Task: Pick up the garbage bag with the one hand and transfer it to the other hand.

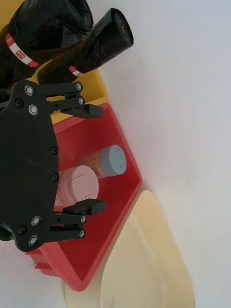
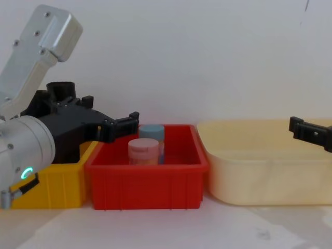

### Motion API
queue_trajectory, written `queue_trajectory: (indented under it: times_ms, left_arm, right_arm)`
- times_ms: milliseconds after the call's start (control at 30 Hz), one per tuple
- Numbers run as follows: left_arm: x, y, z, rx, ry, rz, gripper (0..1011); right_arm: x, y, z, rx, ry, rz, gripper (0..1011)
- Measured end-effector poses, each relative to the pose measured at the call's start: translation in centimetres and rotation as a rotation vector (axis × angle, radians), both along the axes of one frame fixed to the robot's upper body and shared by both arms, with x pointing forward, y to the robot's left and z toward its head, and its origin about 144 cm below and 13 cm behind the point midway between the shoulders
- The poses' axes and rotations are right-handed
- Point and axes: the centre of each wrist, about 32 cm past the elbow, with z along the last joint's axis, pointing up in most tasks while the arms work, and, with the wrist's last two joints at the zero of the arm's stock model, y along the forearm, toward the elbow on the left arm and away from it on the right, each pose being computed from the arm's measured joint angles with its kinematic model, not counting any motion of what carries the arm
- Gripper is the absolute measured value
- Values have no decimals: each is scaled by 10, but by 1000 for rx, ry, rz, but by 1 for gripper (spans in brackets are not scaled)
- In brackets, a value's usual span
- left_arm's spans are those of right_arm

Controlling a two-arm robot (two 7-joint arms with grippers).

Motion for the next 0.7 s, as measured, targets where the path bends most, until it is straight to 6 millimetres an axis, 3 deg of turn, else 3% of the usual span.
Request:
queue_trajectory:
  times_ms: [700]
  left_arm:
    - [0,0,0,0,0,0,1001]
  right_arm:
    - [0,0,0,0,0,0,1004]
